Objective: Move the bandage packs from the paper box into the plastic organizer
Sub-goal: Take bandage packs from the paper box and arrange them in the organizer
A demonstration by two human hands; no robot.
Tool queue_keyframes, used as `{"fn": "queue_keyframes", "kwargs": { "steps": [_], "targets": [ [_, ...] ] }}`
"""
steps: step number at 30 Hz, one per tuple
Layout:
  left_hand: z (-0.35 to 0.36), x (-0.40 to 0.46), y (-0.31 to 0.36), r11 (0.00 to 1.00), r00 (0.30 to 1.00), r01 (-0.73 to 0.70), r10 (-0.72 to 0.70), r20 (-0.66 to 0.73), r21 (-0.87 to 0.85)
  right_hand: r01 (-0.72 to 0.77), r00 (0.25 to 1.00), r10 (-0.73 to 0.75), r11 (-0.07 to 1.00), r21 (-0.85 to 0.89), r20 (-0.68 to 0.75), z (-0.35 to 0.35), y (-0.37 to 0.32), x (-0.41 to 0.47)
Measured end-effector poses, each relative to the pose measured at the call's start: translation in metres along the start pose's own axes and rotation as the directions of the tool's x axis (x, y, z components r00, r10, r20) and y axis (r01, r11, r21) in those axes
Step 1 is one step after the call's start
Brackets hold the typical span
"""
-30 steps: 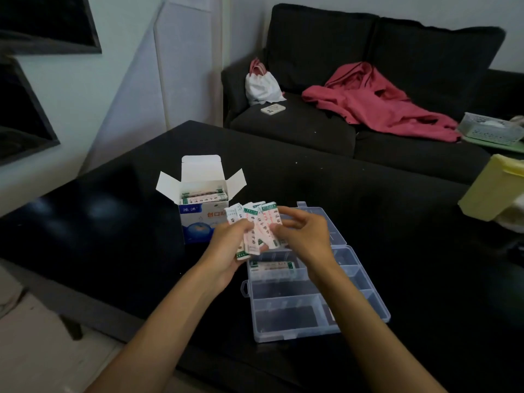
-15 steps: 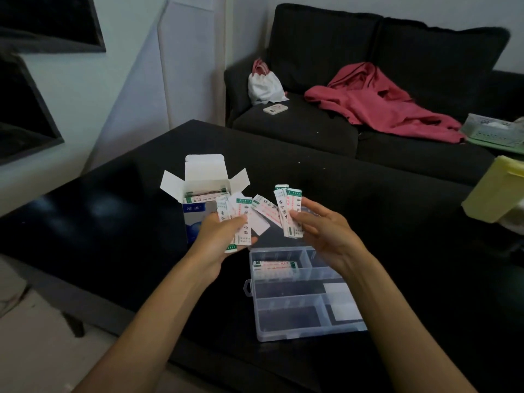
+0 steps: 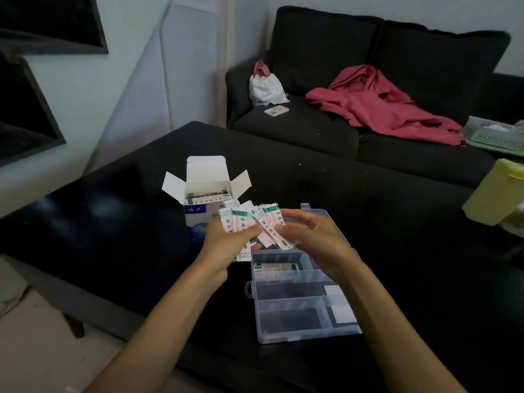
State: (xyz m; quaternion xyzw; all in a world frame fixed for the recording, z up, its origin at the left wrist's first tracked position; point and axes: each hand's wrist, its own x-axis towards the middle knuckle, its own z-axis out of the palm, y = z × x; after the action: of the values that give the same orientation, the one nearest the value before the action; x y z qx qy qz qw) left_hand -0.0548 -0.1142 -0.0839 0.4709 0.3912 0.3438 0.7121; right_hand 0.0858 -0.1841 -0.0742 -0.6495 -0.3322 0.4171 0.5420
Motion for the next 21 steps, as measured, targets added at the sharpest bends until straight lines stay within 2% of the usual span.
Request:
{"fn": "queue_keyframes", "kwargs": {
  "steps": [4,7,8,10,12,14,18,21],
  "targets": [
    [-0.001,0.000,0.005,0.994,0.994,0.092,-0.088,0.063,-0.057,0.015,0.997,-0.014,1.000,0.005,-0.082,-0.002,0.002,0.002],
    [-0.004,0.001,0.007,0.996,0.996,0.085,-0.085,0.003,-0.026,0.018,0.996,-0.015,0.999,0.027,-0.090,-0.010,0.001,0.002],
    [-0.006,0.002,0.008,0.997,0.997,0.075,-0.076,-0.022,-0.019,0.039,0.996,-0.041,0.999,-0.028,-0.073,-0.014,-0.001,0.000],
    [-0.011,0.004,0.008,0.999,0.996,0.054,-0.054,-0.068,-0.004,0.123,0.992,-0.122,0.961,-0.248,0.021,-0.023,-0.005,-0.003],
    [-0.015,0.006,0.009,1.000,0.995,0.026,-0.024,-0.102,0.012,0.208,0.976,-0.148,0.854,-0.476,0.160,-0.027,-0.004,-0.004],
    [-0.018,0.008,0.009,1.000,0.994,0.010,-0.009,-0.111,0.011,0.247,0.961,-0.108,0.745,-0.619,0.253,-0.024,0.001,-0.003],
    [-0.019,0.008,0.009,1.000,0.994,0.009,-0.008,-0.110,0.011,0.290,0.939,-0.039,0.623,-0.726,0.342,-0.011,0.016,0.003],
    [-0.019,0.009,0.008,1.000,0.995,0.008,-0.006,-0.102,0.018,0.268,0.945,-0.024,0.631,-0.728,0.326,-0.008,0.024,0.008]
  ]
}}
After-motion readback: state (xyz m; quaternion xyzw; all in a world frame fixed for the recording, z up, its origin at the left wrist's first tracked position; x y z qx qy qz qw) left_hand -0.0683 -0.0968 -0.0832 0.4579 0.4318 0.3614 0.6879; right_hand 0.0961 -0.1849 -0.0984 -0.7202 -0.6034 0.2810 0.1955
